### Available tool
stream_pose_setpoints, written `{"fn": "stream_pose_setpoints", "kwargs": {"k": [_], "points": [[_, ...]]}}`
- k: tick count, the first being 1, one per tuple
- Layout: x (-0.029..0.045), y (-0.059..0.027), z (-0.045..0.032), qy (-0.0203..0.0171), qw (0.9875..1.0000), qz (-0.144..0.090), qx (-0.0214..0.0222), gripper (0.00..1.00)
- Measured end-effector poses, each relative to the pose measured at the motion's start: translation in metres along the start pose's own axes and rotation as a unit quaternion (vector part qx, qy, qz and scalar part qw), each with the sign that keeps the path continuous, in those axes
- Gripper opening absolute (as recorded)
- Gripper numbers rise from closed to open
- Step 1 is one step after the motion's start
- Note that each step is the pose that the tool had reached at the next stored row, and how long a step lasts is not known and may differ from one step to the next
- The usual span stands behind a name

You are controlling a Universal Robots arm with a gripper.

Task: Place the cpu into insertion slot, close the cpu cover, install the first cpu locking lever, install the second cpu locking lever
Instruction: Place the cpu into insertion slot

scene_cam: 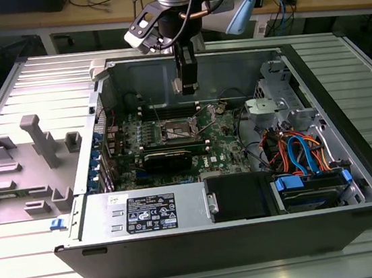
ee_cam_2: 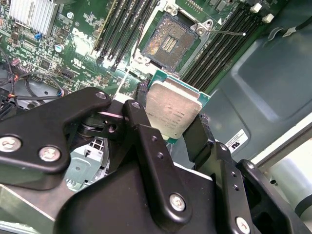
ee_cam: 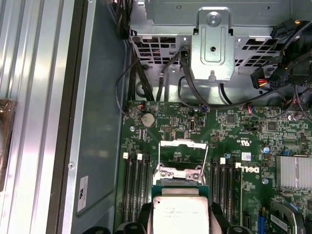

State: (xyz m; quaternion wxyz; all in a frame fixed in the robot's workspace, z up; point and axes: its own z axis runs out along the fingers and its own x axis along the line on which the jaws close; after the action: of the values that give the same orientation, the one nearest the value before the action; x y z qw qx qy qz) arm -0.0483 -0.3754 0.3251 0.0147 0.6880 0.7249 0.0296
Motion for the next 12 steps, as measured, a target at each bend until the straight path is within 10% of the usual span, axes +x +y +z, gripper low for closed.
{"fn": "stream_pose_setpoints", "kwargs": {"k": [12], "points": [[-0.0002, -0.0001, 0.0019, 0.0025, 1.0000, 0.000, 0.0018, 0.55]]}}
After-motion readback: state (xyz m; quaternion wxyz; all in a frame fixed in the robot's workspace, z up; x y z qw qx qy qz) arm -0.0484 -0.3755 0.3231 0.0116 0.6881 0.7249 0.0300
